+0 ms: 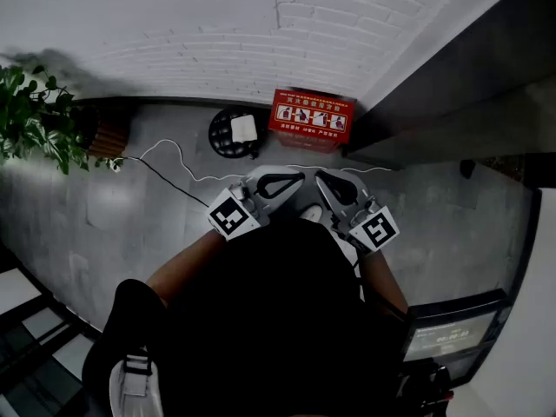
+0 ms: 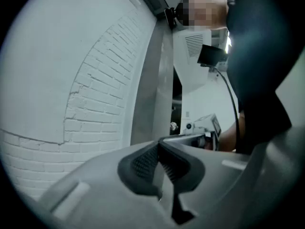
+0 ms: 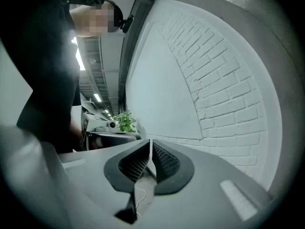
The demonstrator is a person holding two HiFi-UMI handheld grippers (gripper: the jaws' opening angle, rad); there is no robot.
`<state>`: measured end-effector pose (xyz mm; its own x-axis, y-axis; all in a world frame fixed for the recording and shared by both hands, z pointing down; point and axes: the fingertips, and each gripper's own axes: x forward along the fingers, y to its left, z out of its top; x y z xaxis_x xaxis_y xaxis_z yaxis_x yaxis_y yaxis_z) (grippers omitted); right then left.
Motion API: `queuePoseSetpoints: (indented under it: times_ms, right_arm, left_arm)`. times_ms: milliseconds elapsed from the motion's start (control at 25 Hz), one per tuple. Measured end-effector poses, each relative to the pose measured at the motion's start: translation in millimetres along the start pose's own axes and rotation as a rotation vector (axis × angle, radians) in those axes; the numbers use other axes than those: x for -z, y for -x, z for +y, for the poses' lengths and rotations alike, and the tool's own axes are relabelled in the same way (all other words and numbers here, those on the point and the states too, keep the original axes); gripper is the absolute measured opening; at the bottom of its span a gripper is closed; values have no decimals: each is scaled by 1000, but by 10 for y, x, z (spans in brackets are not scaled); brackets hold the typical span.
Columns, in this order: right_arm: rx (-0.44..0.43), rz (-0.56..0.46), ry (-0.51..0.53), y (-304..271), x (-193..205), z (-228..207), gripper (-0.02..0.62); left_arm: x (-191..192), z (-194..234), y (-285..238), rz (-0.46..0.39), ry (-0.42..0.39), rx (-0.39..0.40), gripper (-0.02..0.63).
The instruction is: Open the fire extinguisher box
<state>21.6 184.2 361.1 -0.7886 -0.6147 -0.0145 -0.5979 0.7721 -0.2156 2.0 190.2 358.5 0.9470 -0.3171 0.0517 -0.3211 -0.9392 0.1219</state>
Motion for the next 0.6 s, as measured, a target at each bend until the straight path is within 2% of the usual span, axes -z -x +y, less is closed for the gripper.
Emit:
queuePoseSetpoints:
  times_ms: [200,400,600]
  right_arm:
    - [-26,11,-10,182,20,-64,11]
    - [-60,16,-26,325,16,-200,11]
    - [-89,37,-47,382,117,-311,11]
  left_arm:
    - [29,-84,-133,12,13,-35,3]
    - [27,-82,-291,29,-25,-103,3]
    - [54,-50,-393,42,-13,-148,3]
